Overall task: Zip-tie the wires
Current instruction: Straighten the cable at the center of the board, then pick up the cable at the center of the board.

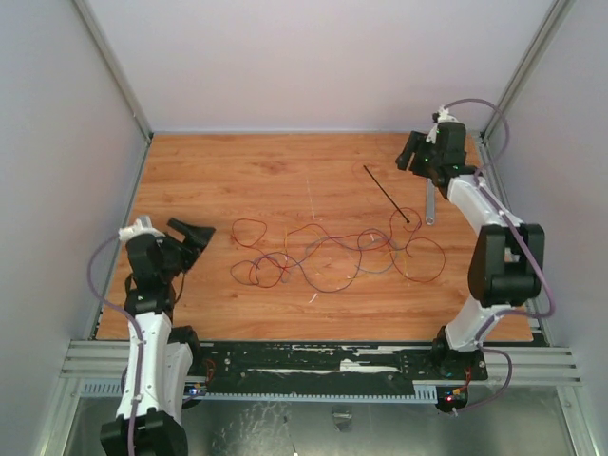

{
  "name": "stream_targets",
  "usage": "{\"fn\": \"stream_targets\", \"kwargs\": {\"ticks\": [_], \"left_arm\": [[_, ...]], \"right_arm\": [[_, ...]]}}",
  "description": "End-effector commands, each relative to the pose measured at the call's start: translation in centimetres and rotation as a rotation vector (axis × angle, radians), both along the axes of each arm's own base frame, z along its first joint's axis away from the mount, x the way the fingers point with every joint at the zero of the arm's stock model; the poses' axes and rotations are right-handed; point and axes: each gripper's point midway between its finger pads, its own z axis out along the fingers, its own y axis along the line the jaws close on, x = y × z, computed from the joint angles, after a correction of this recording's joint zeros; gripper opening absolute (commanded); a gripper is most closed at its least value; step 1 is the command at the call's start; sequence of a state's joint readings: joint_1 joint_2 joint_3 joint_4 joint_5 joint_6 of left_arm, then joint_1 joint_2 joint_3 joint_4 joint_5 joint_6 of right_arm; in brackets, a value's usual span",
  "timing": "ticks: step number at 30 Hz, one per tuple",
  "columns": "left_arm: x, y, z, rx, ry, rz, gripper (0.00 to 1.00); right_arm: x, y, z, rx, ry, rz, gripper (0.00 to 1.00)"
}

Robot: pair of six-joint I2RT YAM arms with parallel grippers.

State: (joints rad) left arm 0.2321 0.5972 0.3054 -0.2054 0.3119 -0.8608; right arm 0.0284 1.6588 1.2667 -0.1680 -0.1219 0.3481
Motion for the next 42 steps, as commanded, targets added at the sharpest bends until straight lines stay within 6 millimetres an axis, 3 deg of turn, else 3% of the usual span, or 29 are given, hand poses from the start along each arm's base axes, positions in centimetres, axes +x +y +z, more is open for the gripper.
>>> {"fn": "stream_targets", "kwargs": {"ticks": [1, 4, 9, 11, 14, 27, 31, 33, 36, 39, 42], "left_arm": [[1.2, 0.1, 7.7, 0.185, -0.193, -0.101, 0.88], [1.3, -1.1, 10.5, 0.173, -0.267, -0.173, 0.88], [0.9, -2.4, 12.2, 0.133, -0.312, -0.231, 0.88], [0.8, -2.6, 12.5, 0.131, -0.320, -0.238, 0.88], [0.8, -2.7, 12.5, 0.128, -0.320, -0.248, 0.88], [0.5, -2.9, 11.6, 0.118, -0.308, -0.258, 0.88], [0.5, -3.0, 11.7, 0.117, -0.310, -0.261, 0.88], [0.5, -3.0, 11.7, 0.118, -0.310, -0.261, 0.88], [0.6, -3.0, 12.2, 0.126, -0.320, -0.264, 0.88], [0.9, -3.1, 13.1, 0.126, -0.348, -0.275, 0.88], [1.4, -3.7, 14.6, 0.112, -0.399, -0.312, 0.88]], "right_arm": [[2.7, 1.0, -1.6, -0.004, 0.040, -0.002, 0.67], [3.7, 0.6, -4.1, -0.015, 0.099, -0.036, 0.67], [3.9, 0.8, -7.4, -0.003, 0.165, -0.036, 0.65], [3.7, 1.1, -8.7, 0.005, 0.196, -0.023, 0.58], [3.3, 1.5, -10.4, 0.012, 0.224, -0.012, 0.56], [2.2, 2.9, -15.2, 0.000, 0.307, 0.018, 0.37], [2.2, 3.2, -15.5, -0.001, 0.309, 0.027, 0.16], [2.4, 3.3, -14.5, -0.009, 0.289, 0.030, 0.02], [3.0, 3.6, -11.2, -0.026, 0.233, 0.044, 0.00], [3.7, 4.6, -4.9, -0.029, 0.106, 0.084, 0.00], [3.8, 7.2, 2.7, 0.005, -0.043, 0.193, 0.00]]}}
